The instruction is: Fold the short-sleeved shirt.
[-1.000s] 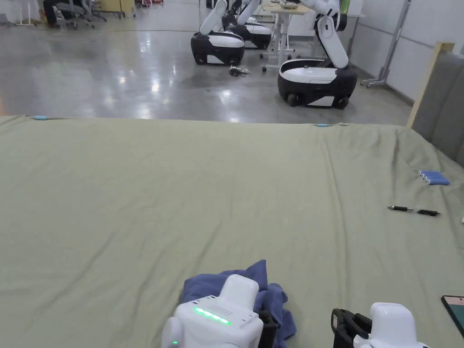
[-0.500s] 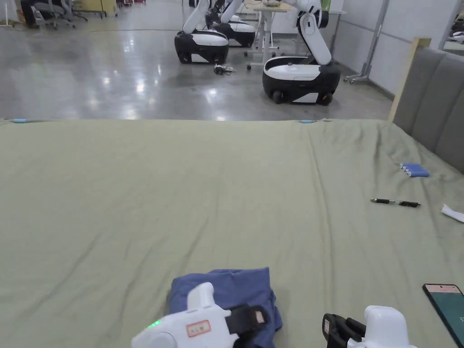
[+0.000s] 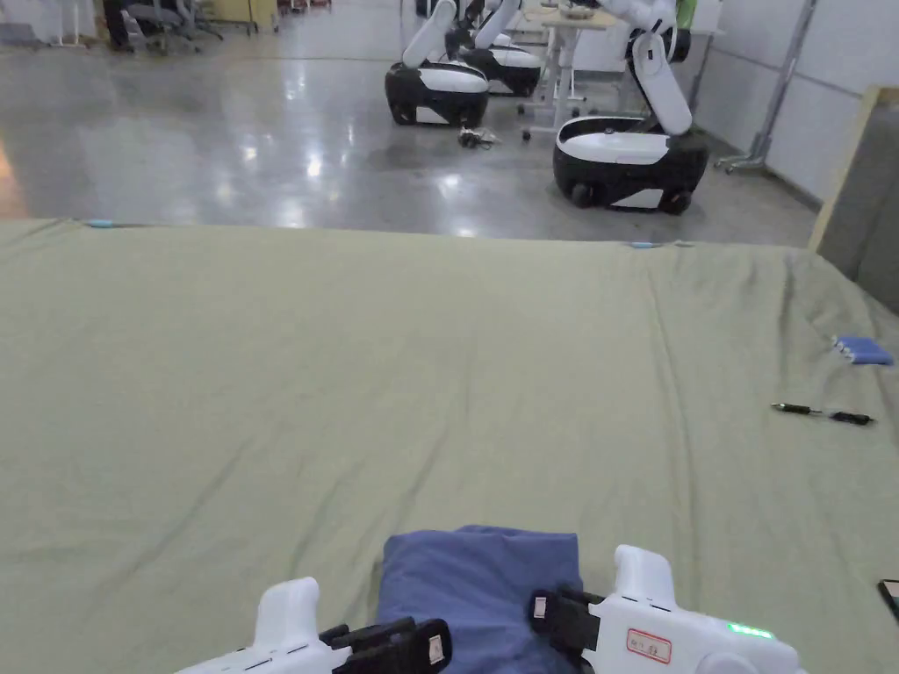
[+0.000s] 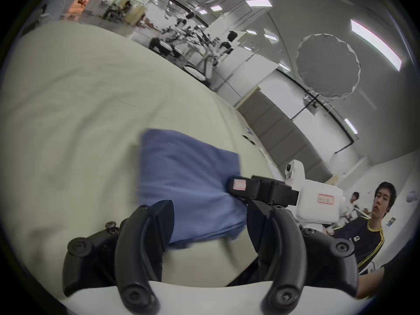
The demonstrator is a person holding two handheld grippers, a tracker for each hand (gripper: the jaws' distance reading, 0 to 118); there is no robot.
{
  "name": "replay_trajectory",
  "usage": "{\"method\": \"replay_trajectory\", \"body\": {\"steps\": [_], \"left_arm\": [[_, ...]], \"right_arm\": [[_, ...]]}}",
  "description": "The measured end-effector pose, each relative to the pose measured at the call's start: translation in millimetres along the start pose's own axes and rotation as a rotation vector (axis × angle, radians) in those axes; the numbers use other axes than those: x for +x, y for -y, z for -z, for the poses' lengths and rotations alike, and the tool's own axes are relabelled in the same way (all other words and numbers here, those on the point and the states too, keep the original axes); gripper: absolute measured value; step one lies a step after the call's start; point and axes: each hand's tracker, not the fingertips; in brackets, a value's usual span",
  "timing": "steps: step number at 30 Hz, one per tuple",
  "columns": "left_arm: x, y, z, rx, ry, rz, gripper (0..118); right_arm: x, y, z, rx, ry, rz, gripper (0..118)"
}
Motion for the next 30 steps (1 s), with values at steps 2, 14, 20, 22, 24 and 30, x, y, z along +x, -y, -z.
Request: {"method": "replay_trajectory", "body": {"steps": [2, 14, 20, 22, 24, 30], "left_arm": [[-22.0, -8.4, -8.5, -0.004, -0.026, -0.031, 69], [-30.0, -3.1, 113.9, -0.179, 0.131, -0.376, 28], [-56.5, -32.6, 42.9, -0.129, -0.033, -0.201, 25], [-91.7, -48.3, -0.9, -0.086, -0.078, -0.229, 25], [-135.0, -62.9, -49.0, -0.042, -0.152, -0.235, 25], [-275.0, -107.5, -187.3, 0.048, -0.314, -0.421, 25]], "right_arm": [[5.5, 4.0, 1.8, 0.002, 0.054, 0.017, 7], [1.0, 2.6, -12.6, 0.051, 0.054, 0.017, 7], [-15.2, -1.2, -31.5, 0.064, 0.076, -0.069, 7], [-23.1, -1.2, -31.6, 0.066, 0.071, -0.084, 7], [-33.4, -0.4, -27.5, 0.064, 0.065, -0.089, 7], [-65.9, 8.4, -7.2, 0.038, 0.044, -0.125, 7]]}}
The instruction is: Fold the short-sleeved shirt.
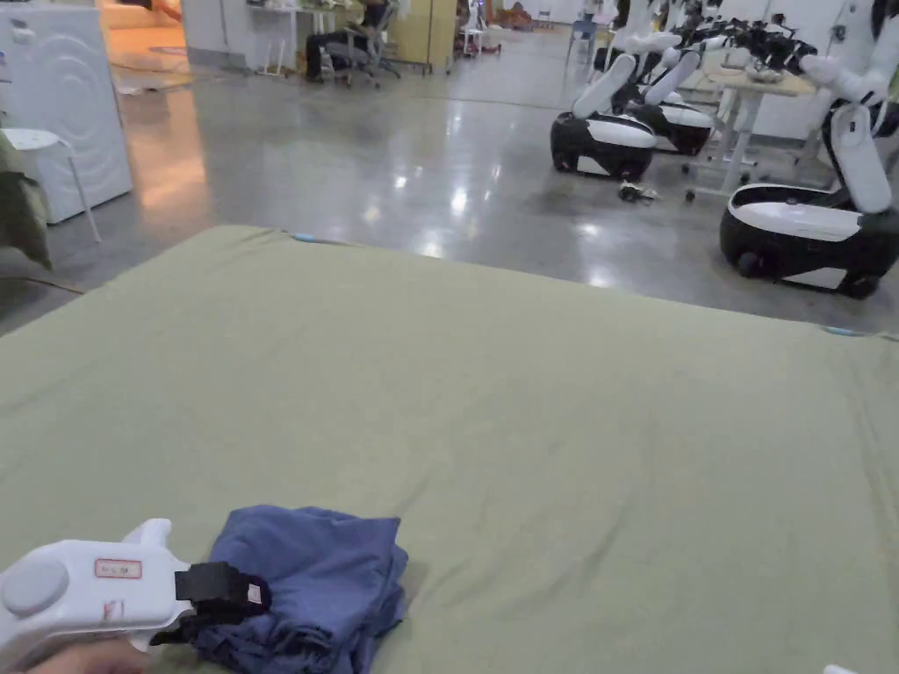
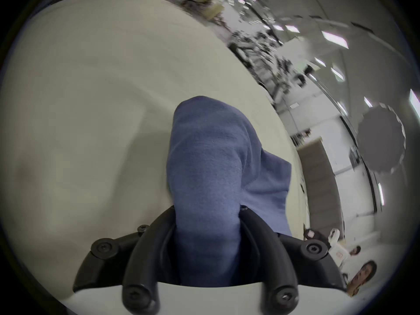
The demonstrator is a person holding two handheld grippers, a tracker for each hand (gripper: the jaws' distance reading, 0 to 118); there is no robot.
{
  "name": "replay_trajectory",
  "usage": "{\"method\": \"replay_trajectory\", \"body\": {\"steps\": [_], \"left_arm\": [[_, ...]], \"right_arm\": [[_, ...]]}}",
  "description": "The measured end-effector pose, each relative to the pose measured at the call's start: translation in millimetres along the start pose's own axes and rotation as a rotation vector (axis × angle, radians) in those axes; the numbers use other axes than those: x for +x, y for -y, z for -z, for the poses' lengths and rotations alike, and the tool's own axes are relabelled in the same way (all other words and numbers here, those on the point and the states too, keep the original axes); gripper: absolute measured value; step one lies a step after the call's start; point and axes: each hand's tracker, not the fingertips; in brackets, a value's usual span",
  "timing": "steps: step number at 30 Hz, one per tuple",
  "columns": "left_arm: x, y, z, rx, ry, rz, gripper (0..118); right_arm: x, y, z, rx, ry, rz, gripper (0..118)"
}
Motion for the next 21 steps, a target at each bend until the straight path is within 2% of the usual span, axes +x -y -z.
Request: {"method": "replay_trajectory", "body": {"steps": [6, 9, 10, 11, 12, 13, 17, 19, 21], "left_arm": [[-65.2, -52.4, -55.6, 0.060, -0.056, -0.100, 25], [-55.1, -48.3, -54.8, 0.048, -0.047, -0.094, 28], [-45.5, -45.9, -53.9, 0.060, -0.070, -0.042, 34], [-37.8, -44.8, -55.3, 0.073, -0.106, -0.002, 45], [-26.4, -41.7, -59.3, 0.087, -0.126, 0.024, 65], [-11.3, -40.3, -67.8, 0.118, -0.182, 0.075, 70], [71.0, -18.8, -112.1, 0.402, -0.505, 0.430, 70], [100.8, -11.6, -107.5, 0.441, -0.516, 0.588, 70], [154.8, 6.3, -84.1, 0.474, -0.419, 0.667, 70]], "right_arm": [[-24.0, 9.2, 17.7, -0.026, -0.015, -0.011, 7], [-32.6, 9.7, 22.1, -0.037, -0.019, -0.020, 7], [-34.7, 9.2, 22.3, -0.036, -0.022, -0.023, 7], [-36.1, 8.0, 21.6, -0.036, -0.025, -0.024, 7], [-37.2, 6.5, 19.5, -0.034, -0.029, -0.024, 7], [-37.2, 4.6, 16.6, -0.029, -0.034, -0.026, 7], [-34.5, -7.7, -6.1, 0.012, -0.028, -0.065, 7], [-30.7, -19.0, -19.3, 0.042, -0.015, -0.088, 7], [-25.9, -37.4, -34.0, 0.083, 0.016, -0.111, 7]]}}
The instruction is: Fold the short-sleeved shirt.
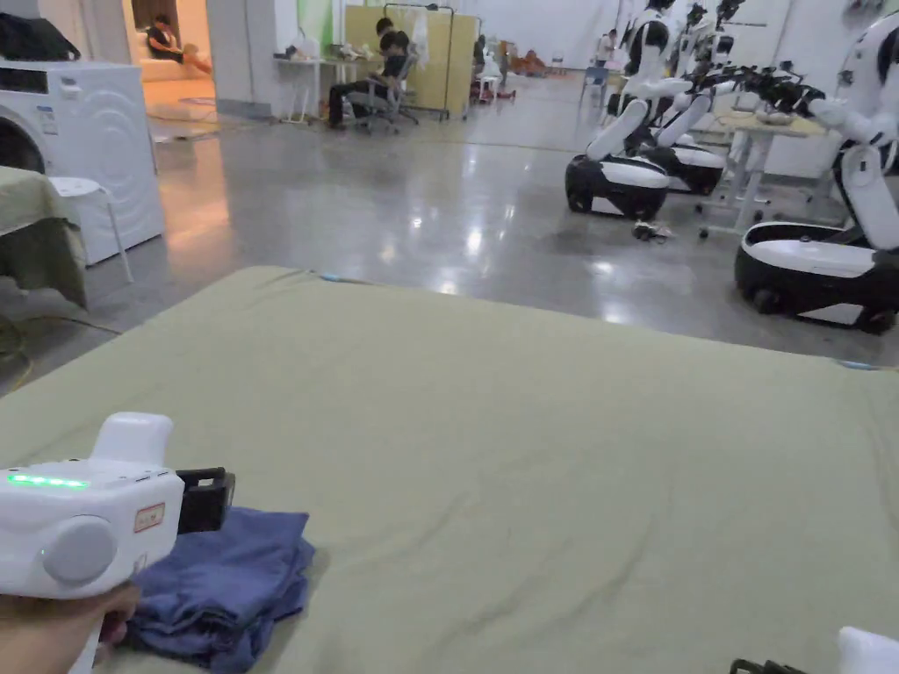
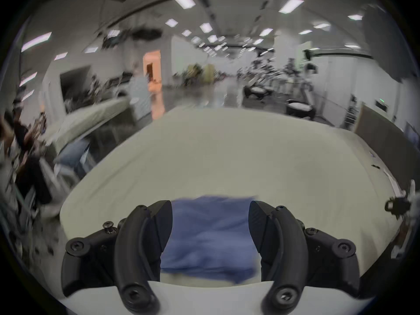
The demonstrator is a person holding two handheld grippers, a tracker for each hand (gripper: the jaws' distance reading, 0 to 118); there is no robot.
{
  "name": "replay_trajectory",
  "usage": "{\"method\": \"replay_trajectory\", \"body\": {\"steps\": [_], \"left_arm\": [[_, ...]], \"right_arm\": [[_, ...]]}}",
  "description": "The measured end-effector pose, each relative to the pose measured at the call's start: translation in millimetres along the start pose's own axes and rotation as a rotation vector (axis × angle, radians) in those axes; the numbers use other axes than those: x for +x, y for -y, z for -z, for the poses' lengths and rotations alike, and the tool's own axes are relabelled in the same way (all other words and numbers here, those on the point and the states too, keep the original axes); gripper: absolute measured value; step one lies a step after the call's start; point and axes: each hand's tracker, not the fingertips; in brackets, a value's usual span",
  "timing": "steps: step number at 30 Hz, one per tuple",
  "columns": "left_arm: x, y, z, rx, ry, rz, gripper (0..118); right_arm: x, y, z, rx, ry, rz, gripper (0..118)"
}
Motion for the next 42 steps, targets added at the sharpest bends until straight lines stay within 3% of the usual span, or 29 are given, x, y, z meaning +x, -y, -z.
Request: {"method": "replay_trajectory", "body": {"steps": [5, 7, 8, 9, 14, 22, 27, 29, 34, 36, 37, 42], "left_arm": [[165.1, -41.6, 0.8, 0.171, 0.208, 0.030, 69], [224.3, -56.4, -6.0, 0.217, 0.259, 0.058, 61], [246.7, -64.3, -10.5, 0.239, 0.259, 0.074, 42], [268.5, -71.7, -18.4, 0.316, 0.246, 0.096, 5], [298.4, -106.3, -55.9, 0.409, 0.240, 0.041, 4], [307.3, -117.8, -58.9, 0.400, 0.228, 0.102, 4], [303.5, -114.0, -53.8, 0.398, 0.222, 0.099, 18], [301.9, -114.8, -54.6, 0.401, 0.231, 0.105, 39], [299.9, -122.0, -56.5, 0.425, 0.231, 0.107, 57], [300.0, -122.7, -57.3, 0.448, 0.211, 0.095, 57], [300.2, -122.5, -57.9, 0.463, 0.203, 0.096, 57], [301.6, -124.3, -61.1, 0.472, 0.181, 0.112, 57]], "right_arm": [[4.5, -62.9, -35.4, 0.139, 0.119, -0.141, 7], [3.0, -87.8, -54.9, 0.239, 0.177, -0.190, 7], [4.3, -100.2, -64.8, 0.286, 0.200, -0.206, 7], [5.6, -113.2, -77.0, 0.352, 0.227, -0.217, 7], [17.1, -155.4, -111.5, 0.518, 0.290, -0.241, 7], [14.7, -168.3, -116.1, 0.537, 0.281, -0.255, 7], [15.6, -167.0, -112.2, 0.543, 0.287, -0.244, 7], [16.8, -168.4, -110.3, 0.538, 0.284, -0.239, 17], [17.0, -167.6, -107.4, 0.539, 0.292, -0.232, 67], [16.4, -168.0, -105.2, 0.538, 0.294, -0.232, 103], [16.0, -168.0, -104.6, 0.537, 0.294, -0.235, 115], [6.8, -167.6, -105.5, 0.566, 0.312, -0.251, 118]]}}
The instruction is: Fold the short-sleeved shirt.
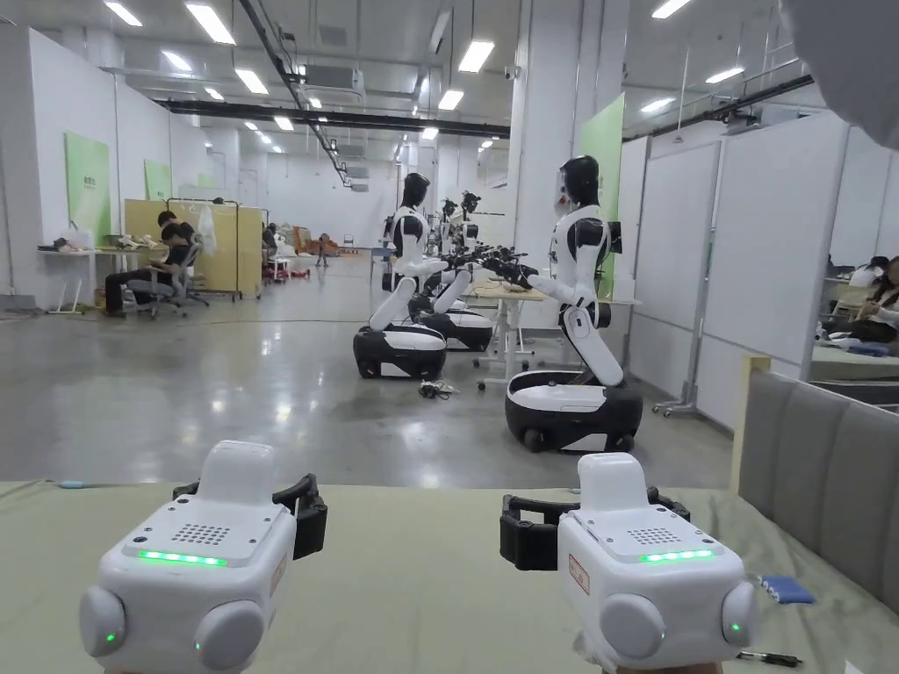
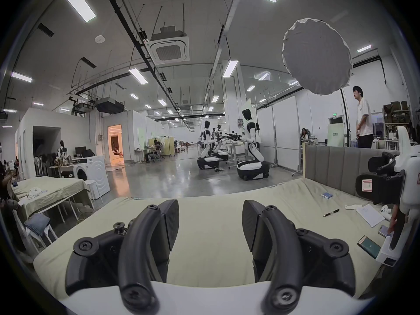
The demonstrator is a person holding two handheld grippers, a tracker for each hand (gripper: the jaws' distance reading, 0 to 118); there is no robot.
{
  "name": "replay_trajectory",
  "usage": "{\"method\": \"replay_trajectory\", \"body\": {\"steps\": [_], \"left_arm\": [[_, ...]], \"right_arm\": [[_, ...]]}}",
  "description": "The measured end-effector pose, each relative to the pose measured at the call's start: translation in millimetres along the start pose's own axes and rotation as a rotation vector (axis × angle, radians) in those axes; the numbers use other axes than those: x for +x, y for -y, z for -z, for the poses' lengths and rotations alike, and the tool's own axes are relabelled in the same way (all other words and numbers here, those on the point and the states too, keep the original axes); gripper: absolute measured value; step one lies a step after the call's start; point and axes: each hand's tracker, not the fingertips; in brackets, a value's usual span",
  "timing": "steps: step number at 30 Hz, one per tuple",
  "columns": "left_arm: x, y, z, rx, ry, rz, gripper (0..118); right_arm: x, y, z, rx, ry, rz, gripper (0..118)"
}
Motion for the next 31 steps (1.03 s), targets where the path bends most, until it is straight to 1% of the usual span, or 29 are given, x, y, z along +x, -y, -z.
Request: {"method": "replay_trajectory", "body": {"steps": [4, 5, 8, 10, 11, 13, 15, 16, 19, 20, 22, 23, 24, 28, 31], "left_arm": [[-1.6, -2.0, -1.8, 0.012, -0.013, -0.032, 57], [-1.8, -2.3, -2.0, 0.014, -0.014, -0.036, 57], [-2.1, -1.8, -2.1, 0.008, -0.020, -0.037, 57], [-1.1, 0.0, -1.3, -0.004, -0.016, -0.034, 57], [0.0, 1.7, -0.5, -0.020, -0.004, -0.032, 57], [0.8, 6.4, -0.8, -0.029, 0.001, -0.030, 57], [2.6, 9.9, 0.1, -0.031, -0.006, -0.029, 57], [1.5, 11.3, -0.7, -0.033, -0.010, -0.033, 57], [0.7, 12.8, -0.3, -0.039, -0.005, -0.047, 57], [-0.4, 13.3, -1.1, -0.041, -0.004, -0.048, 57], [-0.4, 14.0, -0.5, -0.046, -0.003, -0.045, 57], [-0.1, 14.1, 0.0, -0.048, -0.003, -0.044, 57], [-1.0, 14.8, -0.3, -0.048, -0.004, -0.044, 57], [-1.9, 15.1, -0.8, -0.046, -0.011, -0.053, 57], [-1.3, 16.1, -0.7, -0.044, -0.012, -0.053, 57]], "right_arm": [[-8.5, -6.9, 2.3, -0.057, 0.011, 0.002, 118], [-10.1, -7.6, 2.5, -0.068, 0.000, -0.001, 118], [-16.0, -6.2, -1.3, -0.043, -0.022, -0.015, 118], [-21.8, -6.5, -5.1, -0.026, -0.010, -0.037, 118], [-24.8, -7.8, -6.1, -0.029, 0.007, -0.035, 118], [-30.7, -10.9, -7.0, -0.067, 0.068, 0.007, 118], [-35.2, -13.7, -8.0, -0.110, 0.086, 0.012, 118], [-36.7, -14.4, -9.0, -0.103, 0.078, 0.014, 118], [-35.7, -13.3, -14.3, -0.092, 0.010, 0.061, 118], [-36.1, -14.4, -15.2, -0.097, 0.006, 0.063, 118], [-38.3, -13.0, -17.7, -0.054, 0.017, 0.056, 118], [-39.2, -12.3, -18.8, -0.032, 0.039, 0.042, 118], [-39.1, -12.2, -18.9, -0.021, 0.037, 0.033, 118], [-35.8, -13.9, -18.1, -0.025, 0.065, 0.048, 118], [-29.2, -16.6, -13.9, -0.110, 0.039, 0.087, 118]]}}
